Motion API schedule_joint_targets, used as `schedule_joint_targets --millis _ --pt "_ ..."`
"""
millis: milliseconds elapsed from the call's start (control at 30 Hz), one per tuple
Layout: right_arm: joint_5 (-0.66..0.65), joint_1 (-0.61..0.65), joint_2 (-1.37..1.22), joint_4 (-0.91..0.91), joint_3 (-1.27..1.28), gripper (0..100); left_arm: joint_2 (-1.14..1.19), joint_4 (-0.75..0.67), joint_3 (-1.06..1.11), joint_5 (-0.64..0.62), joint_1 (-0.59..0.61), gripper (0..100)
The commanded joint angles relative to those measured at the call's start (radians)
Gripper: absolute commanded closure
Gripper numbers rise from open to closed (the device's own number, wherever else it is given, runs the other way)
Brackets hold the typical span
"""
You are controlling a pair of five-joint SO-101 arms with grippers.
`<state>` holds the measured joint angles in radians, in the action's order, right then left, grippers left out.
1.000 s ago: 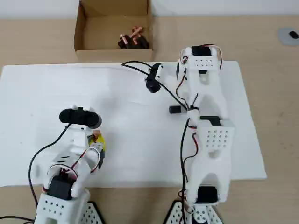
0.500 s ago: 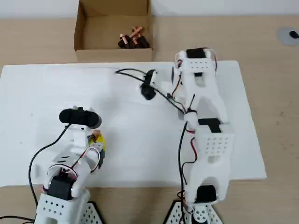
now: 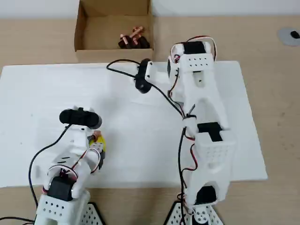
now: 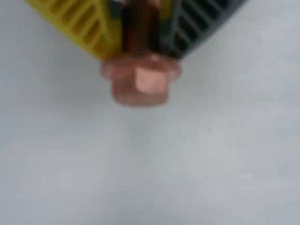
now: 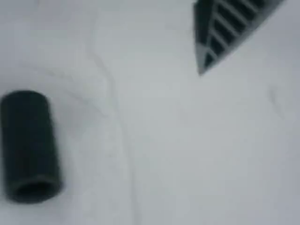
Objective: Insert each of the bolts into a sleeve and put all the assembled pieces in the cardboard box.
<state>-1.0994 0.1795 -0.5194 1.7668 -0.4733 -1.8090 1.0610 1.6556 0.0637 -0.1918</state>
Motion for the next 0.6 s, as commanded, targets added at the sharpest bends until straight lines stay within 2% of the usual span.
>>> schedule_joint_targets --millis 0,300,567 --pt "-0.012 0.024 -0.016 -0.029 -0.101 64.1 -0.007 -0.012 -0.009 0.000 0.012 99" --pt "-0.012 0.025 -0.305 0.014 -0.384 64.1 -0.007 -0.012 -0.009 0.000 0.012 99" --pt "-0.012 -0.019 -0.426 0.020 -0.410 64.2 -0.007 -0.012 -0.009 0.000 0.012 99"
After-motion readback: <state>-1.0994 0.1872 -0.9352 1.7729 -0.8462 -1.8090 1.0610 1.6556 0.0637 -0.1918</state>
